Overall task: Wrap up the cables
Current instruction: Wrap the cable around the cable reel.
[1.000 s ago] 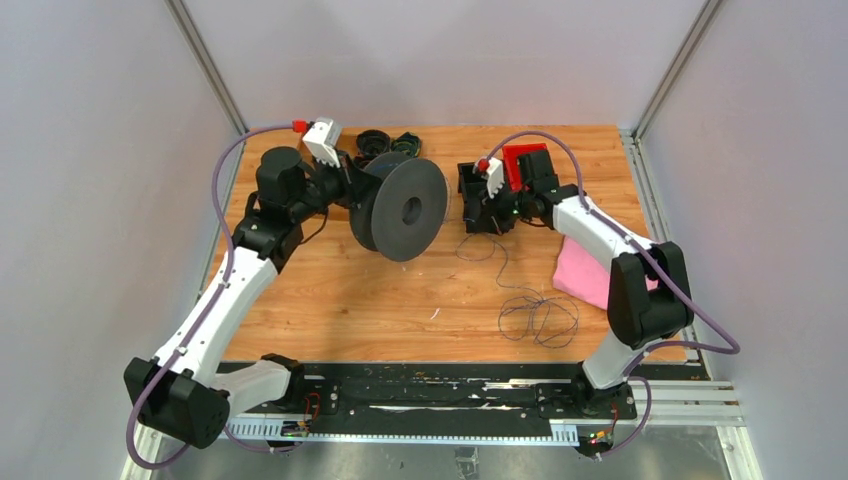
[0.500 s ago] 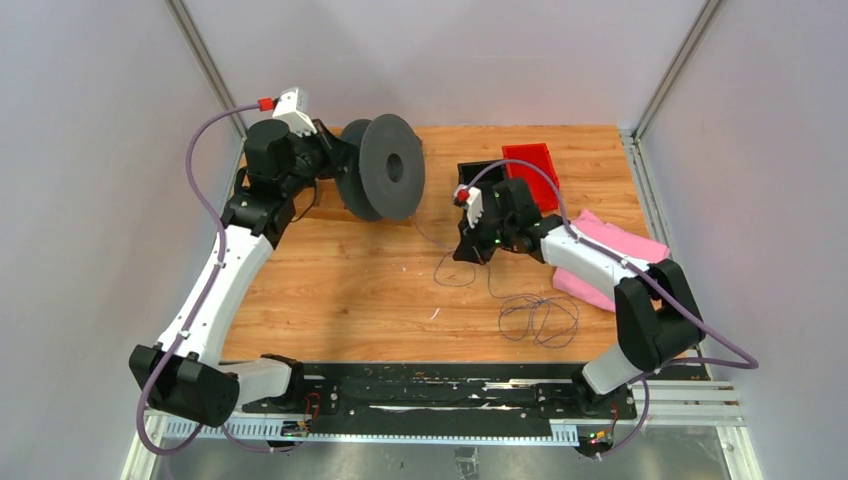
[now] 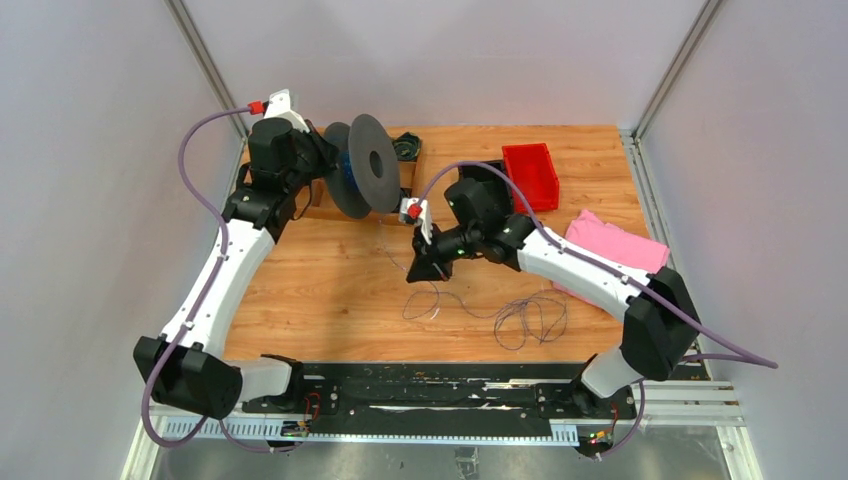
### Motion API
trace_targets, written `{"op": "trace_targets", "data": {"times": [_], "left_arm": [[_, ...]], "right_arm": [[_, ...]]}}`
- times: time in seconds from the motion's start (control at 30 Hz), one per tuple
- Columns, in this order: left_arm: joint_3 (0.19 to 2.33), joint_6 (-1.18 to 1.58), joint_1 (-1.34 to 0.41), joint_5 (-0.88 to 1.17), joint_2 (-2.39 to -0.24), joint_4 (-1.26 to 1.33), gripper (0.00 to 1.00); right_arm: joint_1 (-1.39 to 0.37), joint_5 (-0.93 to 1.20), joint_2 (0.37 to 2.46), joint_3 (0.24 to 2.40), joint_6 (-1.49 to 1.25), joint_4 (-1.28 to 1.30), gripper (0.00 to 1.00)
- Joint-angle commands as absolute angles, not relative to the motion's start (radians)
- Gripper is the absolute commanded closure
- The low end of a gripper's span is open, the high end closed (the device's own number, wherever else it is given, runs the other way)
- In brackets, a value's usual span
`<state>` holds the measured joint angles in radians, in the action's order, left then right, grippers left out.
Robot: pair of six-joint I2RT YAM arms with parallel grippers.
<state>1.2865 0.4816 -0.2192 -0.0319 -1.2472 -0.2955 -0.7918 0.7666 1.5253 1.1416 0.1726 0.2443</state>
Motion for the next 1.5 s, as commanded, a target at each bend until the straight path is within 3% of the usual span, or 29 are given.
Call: {"op": "trace_targets", "data": {"times": [0.0, 0.3, 0.77, 1.47], "left_arm": [[1.294, 0.459, -0.229, -0.105, -1.241, -0.213, 1.0], [1.26, 0.342, -0.333, -0.197, -1.243, -0.184, 1.0], [1.135, 0.031, -0.502, -0.211, -1.198, -0.096, 1.0], [1.109, -0.141, -0.534, 0.088, -1.131, -0.142, 1.0]], "right_arm": [[-0.836, 0.844, 1.529, 1.295, 0.123, 0.32, 0.99], [-0.838, 0.829, 1.559, 1.495, 0.055, 0.423, 0.99], [-0.784, 0.593, 1.552, 1.725, 0.097, 0.584, 0.99], [-0.591, 0.467, 1.618, 1.816, 0.173, 0.628, 1.0]]}}
